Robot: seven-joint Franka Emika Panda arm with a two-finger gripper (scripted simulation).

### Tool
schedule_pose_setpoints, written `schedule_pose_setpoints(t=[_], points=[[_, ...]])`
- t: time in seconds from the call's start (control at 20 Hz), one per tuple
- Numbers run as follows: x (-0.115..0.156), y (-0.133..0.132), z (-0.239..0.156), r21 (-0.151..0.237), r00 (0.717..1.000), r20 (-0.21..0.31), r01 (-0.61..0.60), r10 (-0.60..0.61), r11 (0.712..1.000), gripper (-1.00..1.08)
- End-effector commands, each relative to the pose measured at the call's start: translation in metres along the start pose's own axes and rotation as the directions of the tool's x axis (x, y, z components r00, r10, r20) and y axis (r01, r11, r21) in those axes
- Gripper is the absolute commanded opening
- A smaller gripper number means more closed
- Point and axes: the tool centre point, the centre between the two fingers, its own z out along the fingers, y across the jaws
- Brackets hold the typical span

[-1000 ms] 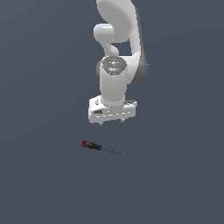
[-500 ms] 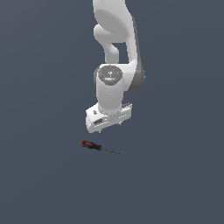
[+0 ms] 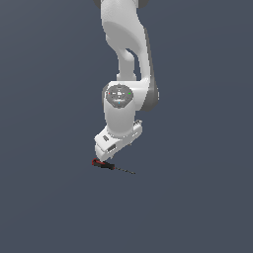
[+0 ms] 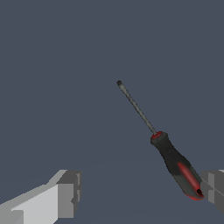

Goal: Pick up the object and move it to a goal position.

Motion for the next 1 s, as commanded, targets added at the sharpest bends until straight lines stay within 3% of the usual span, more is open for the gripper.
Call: schedule_pose_setpoints(t=[0.0,0.4,0.95], points=[[0.001,0.005,0.005,0.001,0.998,-0.001,0.065,-0.065,0.998,1.0],[0.003,0.021,0.023,0.002,0.965,-0.006,0.264,-0.264,0.965,1.0],[0.005,0.041,0.045,0.001,0.868,-0.017,0.496,-0.496,0.868,1.0]])
